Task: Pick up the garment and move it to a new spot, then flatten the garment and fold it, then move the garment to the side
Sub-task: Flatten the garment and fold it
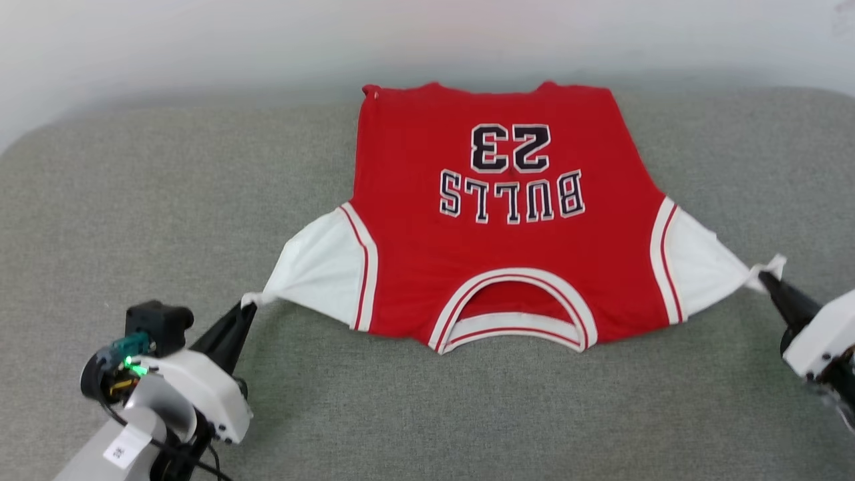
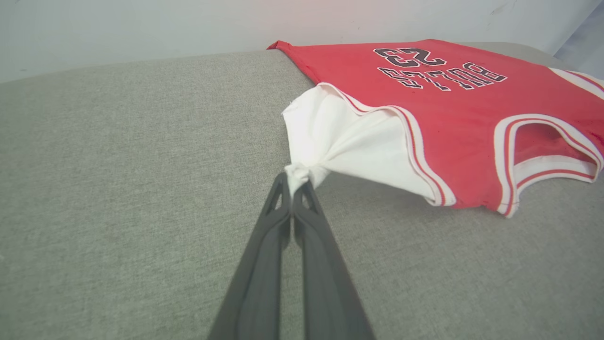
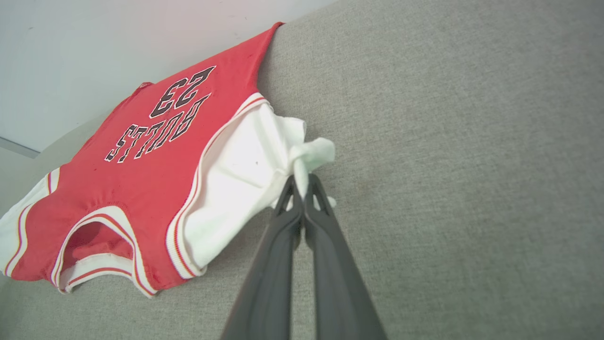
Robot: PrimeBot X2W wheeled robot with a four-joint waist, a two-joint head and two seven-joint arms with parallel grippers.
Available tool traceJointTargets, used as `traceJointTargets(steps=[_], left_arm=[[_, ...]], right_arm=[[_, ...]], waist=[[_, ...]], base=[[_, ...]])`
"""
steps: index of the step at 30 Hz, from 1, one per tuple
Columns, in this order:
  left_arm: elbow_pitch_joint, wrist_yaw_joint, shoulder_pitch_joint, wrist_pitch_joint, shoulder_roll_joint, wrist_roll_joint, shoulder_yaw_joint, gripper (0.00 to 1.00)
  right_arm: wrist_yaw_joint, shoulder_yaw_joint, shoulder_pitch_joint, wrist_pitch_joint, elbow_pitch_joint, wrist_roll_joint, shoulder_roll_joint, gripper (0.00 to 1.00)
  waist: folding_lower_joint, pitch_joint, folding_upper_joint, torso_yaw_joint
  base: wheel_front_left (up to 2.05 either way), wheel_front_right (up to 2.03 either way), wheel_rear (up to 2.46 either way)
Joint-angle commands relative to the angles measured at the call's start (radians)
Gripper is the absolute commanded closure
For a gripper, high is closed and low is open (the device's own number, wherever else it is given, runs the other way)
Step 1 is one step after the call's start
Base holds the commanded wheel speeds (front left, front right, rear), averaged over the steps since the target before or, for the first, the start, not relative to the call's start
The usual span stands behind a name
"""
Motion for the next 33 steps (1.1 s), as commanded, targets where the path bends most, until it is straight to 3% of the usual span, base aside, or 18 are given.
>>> traceJointTargets(steps=[1, 10, 25, 33], left_arm=[[-0.013, 0.013, 0.043, 0.006, 0.014, -0.013, 0.004, 1.00], [-0.095, 0.037, 0.196, 0.049, 0.064, -0.061, -0.001, 1.00], [-0.361, 0.071, 0.437, 0.145, 0.187, -0.137, -0.020, 1.00], [-0.448, 0.089, 0.441, 0.156, 0.158, -0.128, -0.047, 1.00]], right_arm=[[-0.001, 0.009, 0.043, 0.011, -0.018, 0.010, -0.023, 1.00], [-0.001, 0.019, 0.170, 0.065, -0.065, 0.052, -0.062, 1.00], [-0.001, 0.005, 0.371, 0.272, -0.159, 0.113, -0.140, 1.00], [-0.001, -0.023, 0.379, 0.310, -0.189, 0.067, -0.135, 1.00]], waist=[[0.0003, -0.031, -0.0001, 0.000], [0.0003, -0.092, -0.0001, -0.002], [0.0003, -0.120, -0.0001, 0.004], [0.0003, -0.104, -0.0001, 0.012]], base=[[0.00, 0.00, 0.00], [0.00, 0.00, 0.00], [0.00, 0.00, 0.00], [0.00, 0.00, 0.00]])
